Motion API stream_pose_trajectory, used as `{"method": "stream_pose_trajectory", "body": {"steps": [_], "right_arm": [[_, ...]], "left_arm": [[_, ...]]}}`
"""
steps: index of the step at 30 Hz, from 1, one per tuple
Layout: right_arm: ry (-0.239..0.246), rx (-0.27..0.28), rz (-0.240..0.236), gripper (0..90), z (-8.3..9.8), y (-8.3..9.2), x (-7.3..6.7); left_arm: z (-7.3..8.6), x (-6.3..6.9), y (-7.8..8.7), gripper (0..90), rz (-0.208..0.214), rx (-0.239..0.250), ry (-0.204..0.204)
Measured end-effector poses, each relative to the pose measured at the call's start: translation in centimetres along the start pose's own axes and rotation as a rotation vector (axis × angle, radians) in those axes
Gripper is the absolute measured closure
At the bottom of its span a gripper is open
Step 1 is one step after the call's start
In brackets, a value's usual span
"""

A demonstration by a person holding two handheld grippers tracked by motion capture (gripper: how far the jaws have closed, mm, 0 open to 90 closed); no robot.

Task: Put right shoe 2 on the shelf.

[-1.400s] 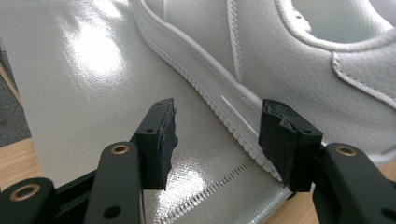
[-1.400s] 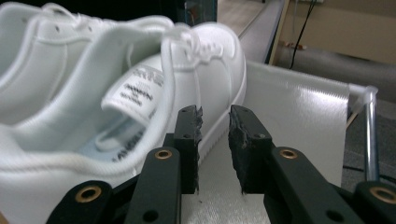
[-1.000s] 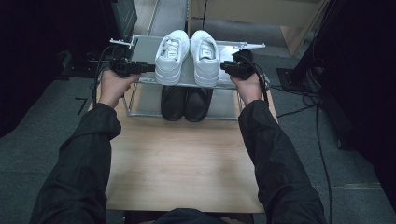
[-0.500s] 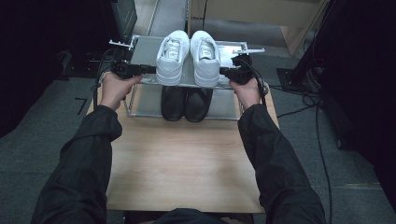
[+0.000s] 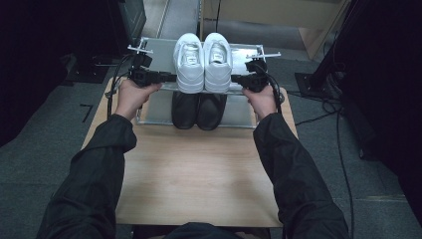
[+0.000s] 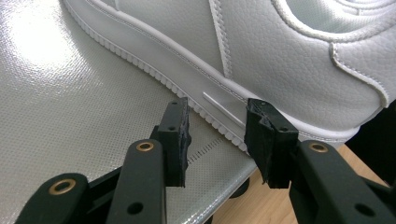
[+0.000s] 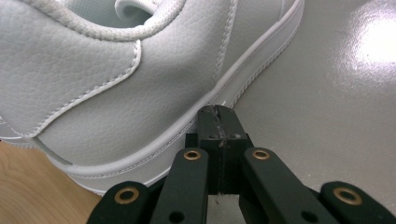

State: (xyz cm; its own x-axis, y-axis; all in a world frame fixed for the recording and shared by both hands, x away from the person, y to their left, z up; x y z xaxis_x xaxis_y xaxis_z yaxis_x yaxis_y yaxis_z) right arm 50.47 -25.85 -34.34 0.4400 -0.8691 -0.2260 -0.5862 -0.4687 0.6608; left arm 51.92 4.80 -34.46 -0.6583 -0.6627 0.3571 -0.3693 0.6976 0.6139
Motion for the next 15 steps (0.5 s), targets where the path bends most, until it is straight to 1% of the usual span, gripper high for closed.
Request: {"method": "stream_pose_trajectory", "body": {"steps": [2,3,5,7,8,9,10,11,13,15], "right_arm": [[0.005,-0.001,0.004,90.0,0.02,0.03,-0.08],[0.002,-0.002,-0.003,90.0,0.07,0.05,-0.08],[0.005,-0.008,-0.015,90.0,0.16,0.08,-0.02],[0.003,-0.008,-0.016,89.9,0.16,0.06,-0.05],[0.014,-0.003,-0.008,89.0,0.16,0.01,-0.08],[0.032,-0.001,0.005,84.9,0.15,0.00,-0.08],[0.051,0.001,0.022,83.1,0.13,0.02,-0.03],[0.061,0.002,0.024,82.3,0.14,0.02,0.05],[0.058,0.006,0.023,78.7,0.20,0.07,0.26],[0.062,0.008,0.015,76.9,0.23,0.14,0.39]], "left_arm": [[0.03,-0.19,-0.01,57.8,-0.004,0.000,0.003],[0.02,-0.27,-0.02,55.8,-0.001,-0.002,0.008],[-0.01,-0.31,-0.05,55.3,-0.004,0.003,0.009],[-0.03,-0.38,-0.05,55.3,-0.013,0.009,0.005],[-0.01,-0.47,-0.02,54.8,-0.018,0.008,0.001],[-0.02,-0.51,-0.01,53.6,-0.019,0.010,0.006],[-0.01,-0.52,0.00,53.0,-0.021,0.008,0.005],[0.01,-0.50,0.02,52.6,-0.025,0.005,0.000],[-0.01,-0.40,0.03,52.0,-0.037,0.007,-0.008],[-0.02,-0.35,0.12,51.1,-0.038,0.007,-0.011]]}}
Point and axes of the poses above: each handheld gripper's, and its own axes: y roughly backward along the jaws, z roughly out of its underside, x roughly to its right, the point moved 4 cm from there along -y, roughly forward along the jaws, and after that the axes turned 7 degrees about -x, right-handed, at the moved point
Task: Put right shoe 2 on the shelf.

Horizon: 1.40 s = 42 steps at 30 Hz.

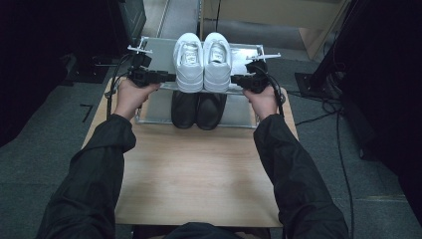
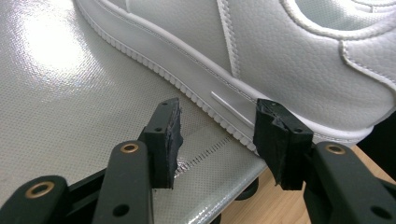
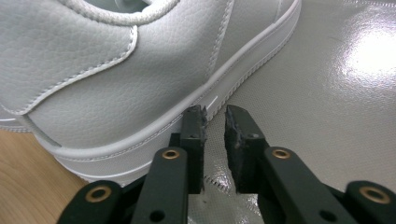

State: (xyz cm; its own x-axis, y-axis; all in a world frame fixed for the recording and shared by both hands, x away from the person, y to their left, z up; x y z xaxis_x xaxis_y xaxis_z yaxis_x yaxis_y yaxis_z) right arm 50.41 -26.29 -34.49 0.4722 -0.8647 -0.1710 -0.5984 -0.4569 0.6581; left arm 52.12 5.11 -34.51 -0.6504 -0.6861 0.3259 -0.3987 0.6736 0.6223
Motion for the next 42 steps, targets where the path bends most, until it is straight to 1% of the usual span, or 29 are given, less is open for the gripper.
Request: {"method": "stream_pose_trajectory", "body": {"steps": [2,3,4,6,11,12,13,15,17,19,20,21,24,25,26,27,28,30,31,32,33,34,35,36,37,39,40,41,42], "right_arm": [[0.002,0.020,-0.001,75.1,0.0,0.3,0.0],[0.004,0.035,-0.002,74.3,0.0,0.4,0.0],[0.009,0.043,-0.010,73.3,0.0,0.6,0.0],[0.019,0.046,-0.015,71.5,0.1,0.8,0.0],[0.043,0.065,-0.035,68.2,0.4,1.6,-0.3],[0.057,0.069,-0.035,67.2,0.5,1.9,-0.4],[0.063,0.069,-0.038,66.7,0.7,2.1,-0.5],[0.082,0.075,-0.042,65.6,1.0,2.5,-0.7],[0.099,0.076,-0.050,64.8,1.2,2.8,-0.9],[0.110,0.092,-0.054,64.6,1.5,3.3,-1.1],[0.124,0.096,-0.054,64.5,1.7,3.5,-1.2],[0.128,0.096,-0.057,64.2,1.9,3.7,-1.3],[0.147,0.107,-0.066,63.1,2.8,4.3,-1.5],[0.152,0.110,-0.069,62.7,3.1,4.5,-1.5],[0.155,0.108,-0.072,62.0,3.4,4.6,-1.6],[0.155,0.108,-0.072,62.0,3.4,4.6,-1.6],[0.164,0.099,-0.076,61.4,3.7,4.7,-1.6],[0.179,0.098,-0.074,60.6,4.4,4.8,-1.8],[0.185,0.095,-0.077,60.4,4.7,4.8,-1.8],[0.191,0.084,-0.082,60.3,5.5,4.8,-1.8],[0.191,0.084,-0.082,60.3,5.5,4.8,-1.8],[0.198,0.085,-0.084,60.2,6.2,4.7,-1.8],[0.198,0.085,-0.084,60.2,6.2,4.7,-1.8],[0.202,0.086,-0.088,59.7,7.0,4.5,-1.9],[0.205,0.090,-0.091,59.4,7.4,4.5,-1.9],[0.210,0.086,-0.094,59.0,8.1,4.3,-2.0],[0.218,0.092,-0.093,59.0,8.5,4.2,-2.0],[0.220,0.085,-0.095,58.9,8.9,4.1,-2.0],[0.226,0.079,-0.100,58.4,9.2,4.0,-2.0]], "left_arm": [[0.0,0.1,0.2,50.5,-0.003,0.005,-0.005],[0.0,0.1,0.3,50.0,-0.015,0.006,-0.007],[0.0,0.1,0.4,49.4,-0.015,0.006,-0.009],[0.0,0.2,0.6,48.7,-0.019,0.012,-0.015],[0.0,1.1,1.6,47.6,-0.023,0.021,-0.042],[0.1,1.3,1.7,47.4,-0.026,0.023,-0.049],[0.1,1.4,1.9,47.4,-0.024,0.033,-0.051],[0.3,1.7,2.0,47.2,-0.010,0.041,-0.043],[0.7,2.1,2.2,47.1,-0.014,0.041,-0.046],[1.1,2.4,2.2,47.1,-0.007,0.044,-0.054],[1.3,2.6,2.3,47.0,-0.009,0.045,-0.055],[1.7,2.8,2.4,46.9,-0.009,0.045,-0.066],[2.4,3.3,2.6,46.3,-0.020,0.045,-0.083],[2.4,3.3,2.6,46.0,-0.020,0.045,-0.083],[3.0,3.5,2.8,45.7,-0.022,0.049,-0.088],[3.0,3.5,2.8,45.6,-0.022,0.049,-0.088],[3.3,3.6,2.9,45.6,-0.020,0.056,-0.089],[3.7,3.7,3.1,45.2,-0.027,0.060,-0.095],[4.0,3.8,3.2,44.8,-0.035,0.060,-0.104],[4.5,3.9,3.3,44.3,-0.036,0.058,-0.110],[4.5,3.9,3.3,44.0,-0.036,0.058,-0.110],[4.7,4.0,3.2,43.7,-0.037,0.055,-0.110],[5.0,4.1,3.2,43.7,-0.037,0.055,-0.110],[5.3,4.1,3.1,43.4,-0.036,0.057,-0.113],[6.0,4.1,2.9,43.1,-0.034,0.047,-0.118],[6.8,3.9,2.6,42.4,-0.038,0.043,-0.124],[7.2,3.8,2.5,42.4,-0.036,0.039,-0.118],[7.2,3.8,2.5,42.3,-0.036,0.039,-0.118],[7.9,3.5,2.2,42.3,-0.038,0.037,-0.111]]}}
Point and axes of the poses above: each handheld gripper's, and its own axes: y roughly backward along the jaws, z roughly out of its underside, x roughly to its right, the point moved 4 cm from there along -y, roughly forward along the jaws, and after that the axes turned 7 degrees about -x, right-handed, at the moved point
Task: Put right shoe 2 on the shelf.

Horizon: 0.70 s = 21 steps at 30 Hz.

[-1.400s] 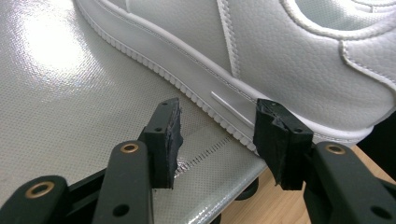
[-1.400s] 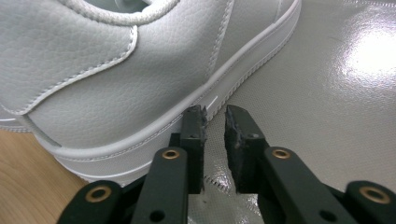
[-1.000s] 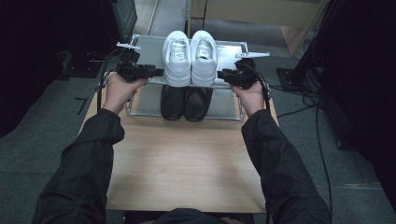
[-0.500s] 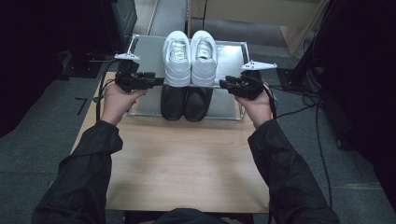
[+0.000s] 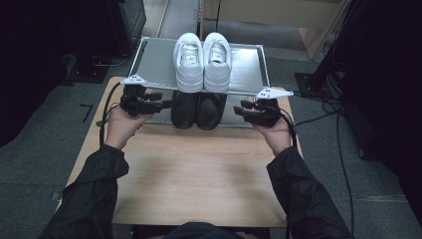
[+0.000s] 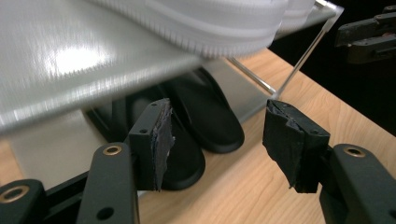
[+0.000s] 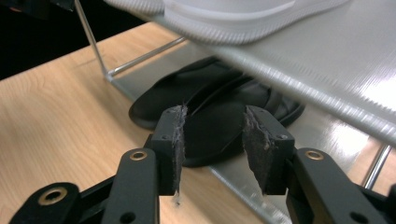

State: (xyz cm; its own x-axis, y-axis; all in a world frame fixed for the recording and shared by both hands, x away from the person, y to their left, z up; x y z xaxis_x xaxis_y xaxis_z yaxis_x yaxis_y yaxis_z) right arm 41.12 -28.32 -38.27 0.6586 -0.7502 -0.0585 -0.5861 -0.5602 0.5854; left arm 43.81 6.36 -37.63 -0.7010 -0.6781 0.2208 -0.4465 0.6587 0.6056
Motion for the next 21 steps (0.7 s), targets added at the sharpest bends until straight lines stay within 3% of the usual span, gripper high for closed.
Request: {"method": "stream_pose_trajectory", "body": {"steps": [4,13,15,21], "right_arm": [[0.014,0.009,0.002,58.1,1.2,-0.3,-0.2],[-0.018,-0.009,-0.004,57.3,4.1,-1.2,0.3],[-0.013,0.015,0.002,57.3,4.8,-1.4,0.4],[-0.045,-0.014,-0.005,56.3,6.5,-2.0,0.6]], "left_arm": [[1.1,-0.1,-0.3,42.1,-0.015,-0.008,-0.003],[3.6,-0.2,-1.3,40.9,-0.039,-0.026,-0.020],[4.1,-0.2,-1.6,40.9,-0.036,-0.025,-0.019],[5.6,-0.4,-2.3,40.6,-0.028,-0.028,-0.007]]}}
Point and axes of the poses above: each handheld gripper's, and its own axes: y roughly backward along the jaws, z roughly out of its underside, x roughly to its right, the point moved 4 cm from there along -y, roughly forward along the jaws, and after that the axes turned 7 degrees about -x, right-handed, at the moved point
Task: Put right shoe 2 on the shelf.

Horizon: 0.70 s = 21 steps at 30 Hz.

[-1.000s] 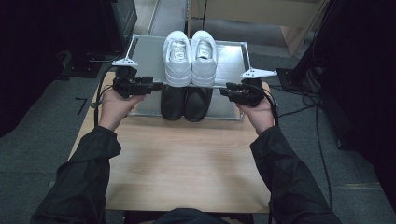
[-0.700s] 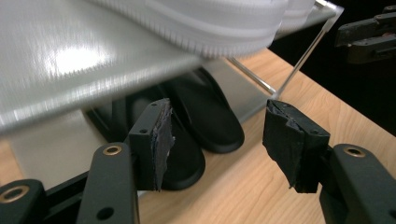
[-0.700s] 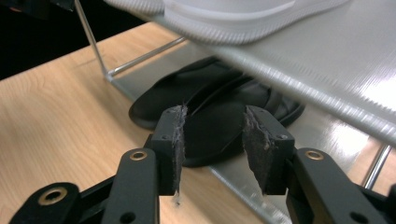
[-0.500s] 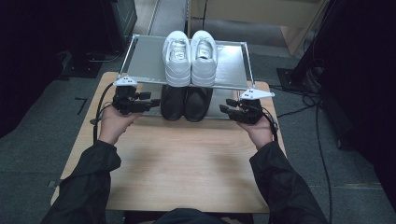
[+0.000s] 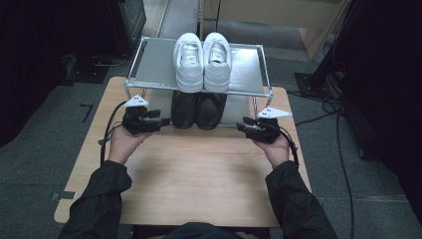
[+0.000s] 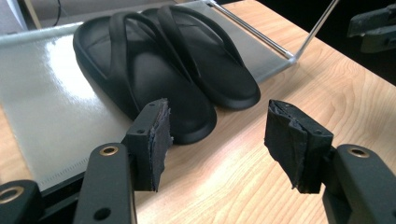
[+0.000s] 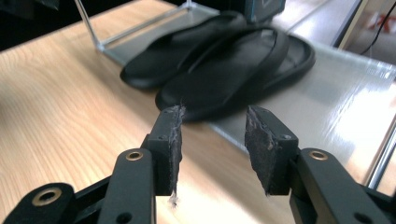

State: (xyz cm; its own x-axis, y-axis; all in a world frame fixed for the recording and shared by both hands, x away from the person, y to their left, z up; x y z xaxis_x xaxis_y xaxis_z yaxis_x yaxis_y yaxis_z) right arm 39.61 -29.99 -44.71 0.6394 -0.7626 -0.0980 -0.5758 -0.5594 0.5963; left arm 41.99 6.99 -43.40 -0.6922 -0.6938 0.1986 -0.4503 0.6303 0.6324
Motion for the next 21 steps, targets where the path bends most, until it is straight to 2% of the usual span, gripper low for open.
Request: {"method": "stream_pose_trajectory", "body": {"steps": [1,3,6,10,12,13,16,21], "right_arm": [[0.002,-0.007,0.000,55.7,0.2,-0.1,0.0],[0.017,0.019,0.013,55.7,0.6,-0.3,-0.1],[0.019,-0.011,0.011,55.1,1.2,-0.6,-0.2],[0.037,-0.032,0.011,53.4,1.7,-0.9,-0.5],[0.046,-0.004,0.002,53.4,2.0,-1.1,-0.7],[0.040,0.004,0.001,53.3,2.3,-1.1,-0.8],[0.041,-0.034,0.005,52.5,2.7,-1.4,-0.7],[0.023,-0.030,0.004,50.3,2.8,-1.3,-0.6]], "left_arm": [[0.2,0.0,-0.1,40.5,-0.001,0.003,0.002],[0.7,-0.1,-0.3,40.4,-0.009,-0.002,0.002],[1.2,-0.2,-0.6,40.0,-0.004,-0.021,0.005],[1.8,-0.1,-0.8,38.9,-0.006,-0.007,-0.006],[2.0,-0.1,-0.9,38.8,-0.011,-0.017,-0.010],[2.1,-0.1,-0.9,38.8,-0.014,-0.018,-0.013],[2.4,-0.3,-0.8,38.7,-0.019,-0.021,-0.012],[2.4,-0.2,-0.9,37.8,-0.022,-0.020,-0.030]]}}
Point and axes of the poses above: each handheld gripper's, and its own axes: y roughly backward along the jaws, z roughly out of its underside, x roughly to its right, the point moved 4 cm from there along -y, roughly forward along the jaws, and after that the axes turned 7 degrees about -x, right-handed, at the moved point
